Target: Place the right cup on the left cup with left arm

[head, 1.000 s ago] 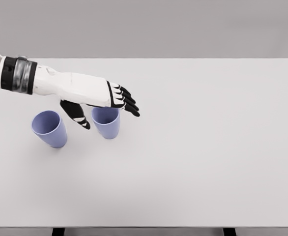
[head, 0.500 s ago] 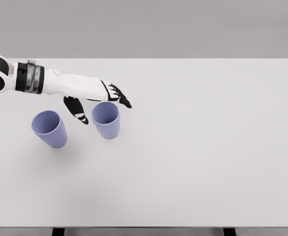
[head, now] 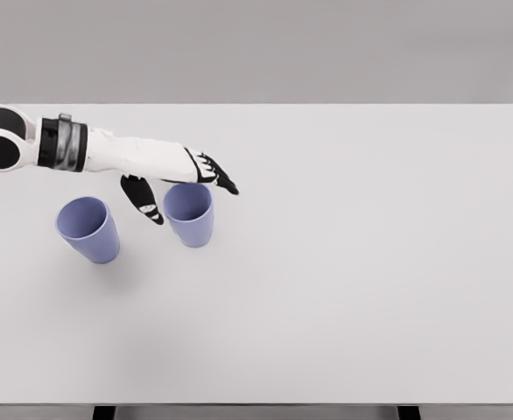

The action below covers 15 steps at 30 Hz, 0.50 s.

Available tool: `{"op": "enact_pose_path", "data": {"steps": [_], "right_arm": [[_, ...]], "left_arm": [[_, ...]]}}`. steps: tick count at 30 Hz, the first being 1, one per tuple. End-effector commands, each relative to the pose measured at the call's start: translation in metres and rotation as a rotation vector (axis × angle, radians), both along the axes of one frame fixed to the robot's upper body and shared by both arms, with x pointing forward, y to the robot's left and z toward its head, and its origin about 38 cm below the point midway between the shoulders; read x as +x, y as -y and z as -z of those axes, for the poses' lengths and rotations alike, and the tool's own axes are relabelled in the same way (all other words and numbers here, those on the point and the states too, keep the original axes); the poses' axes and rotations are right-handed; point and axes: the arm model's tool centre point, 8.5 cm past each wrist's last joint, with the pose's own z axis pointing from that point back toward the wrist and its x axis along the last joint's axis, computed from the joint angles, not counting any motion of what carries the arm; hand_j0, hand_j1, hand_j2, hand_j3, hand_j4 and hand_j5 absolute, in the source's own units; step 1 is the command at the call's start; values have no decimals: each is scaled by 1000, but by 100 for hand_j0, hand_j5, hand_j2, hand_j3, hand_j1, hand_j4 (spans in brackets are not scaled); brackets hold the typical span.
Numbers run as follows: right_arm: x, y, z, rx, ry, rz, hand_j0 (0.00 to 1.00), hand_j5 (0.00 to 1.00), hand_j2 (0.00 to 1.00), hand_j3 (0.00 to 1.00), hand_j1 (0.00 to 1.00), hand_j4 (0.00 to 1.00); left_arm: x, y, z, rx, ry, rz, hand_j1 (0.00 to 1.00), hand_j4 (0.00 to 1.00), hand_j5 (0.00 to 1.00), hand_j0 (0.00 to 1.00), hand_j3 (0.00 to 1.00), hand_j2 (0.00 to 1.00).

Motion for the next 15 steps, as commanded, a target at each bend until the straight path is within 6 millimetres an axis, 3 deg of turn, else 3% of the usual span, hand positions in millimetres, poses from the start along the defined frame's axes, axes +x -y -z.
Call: {"op": "enact_pose_path", "data": {"steps": [1,15], "right_arm": [[0,0,0,1,0,-2,100,100,100,100,100,100],[0,0,0,1,0,-2,100,100,100,100,100,100]], "left_arm": [[6,-6,0,-10,2,-32,100,100,100,100,100,100],[7,1,20,-5,-27,-35,100,100,100,100,100,100]]}}
